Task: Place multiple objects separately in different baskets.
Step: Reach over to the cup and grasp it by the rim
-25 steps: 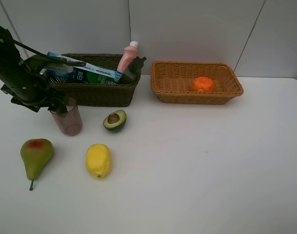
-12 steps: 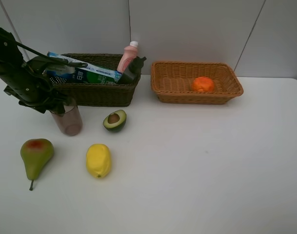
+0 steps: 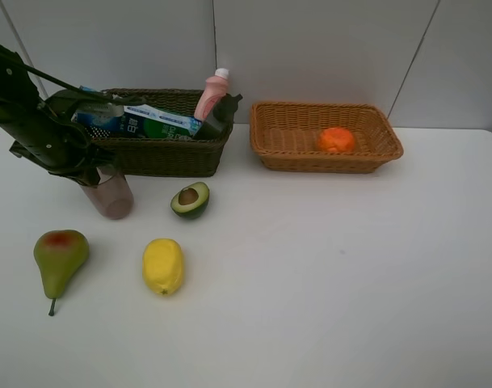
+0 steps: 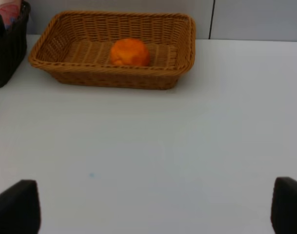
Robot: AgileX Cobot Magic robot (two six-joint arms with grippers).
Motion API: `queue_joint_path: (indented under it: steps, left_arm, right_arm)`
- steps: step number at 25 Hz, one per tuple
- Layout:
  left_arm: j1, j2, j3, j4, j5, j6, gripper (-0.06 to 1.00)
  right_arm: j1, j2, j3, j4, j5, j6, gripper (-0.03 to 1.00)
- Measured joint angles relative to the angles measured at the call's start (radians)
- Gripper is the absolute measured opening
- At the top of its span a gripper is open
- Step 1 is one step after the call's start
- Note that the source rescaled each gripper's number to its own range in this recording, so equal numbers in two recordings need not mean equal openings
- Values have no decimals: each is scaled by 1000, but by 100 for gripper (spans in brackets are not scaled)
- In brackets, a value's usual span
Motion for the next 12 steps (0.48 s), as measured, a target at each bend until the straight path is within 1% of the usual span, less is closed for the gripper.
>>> queue_joint_path:
  steps: [9,12]
  left_arm:
    - [0,-21,0,-4,3,0,0]
    - [0,-50,-15,-4,24,0,0]
  right_arm:
    - [0,0,0,0,0,0,100]
    - [0,0,0,0,0,0,100]
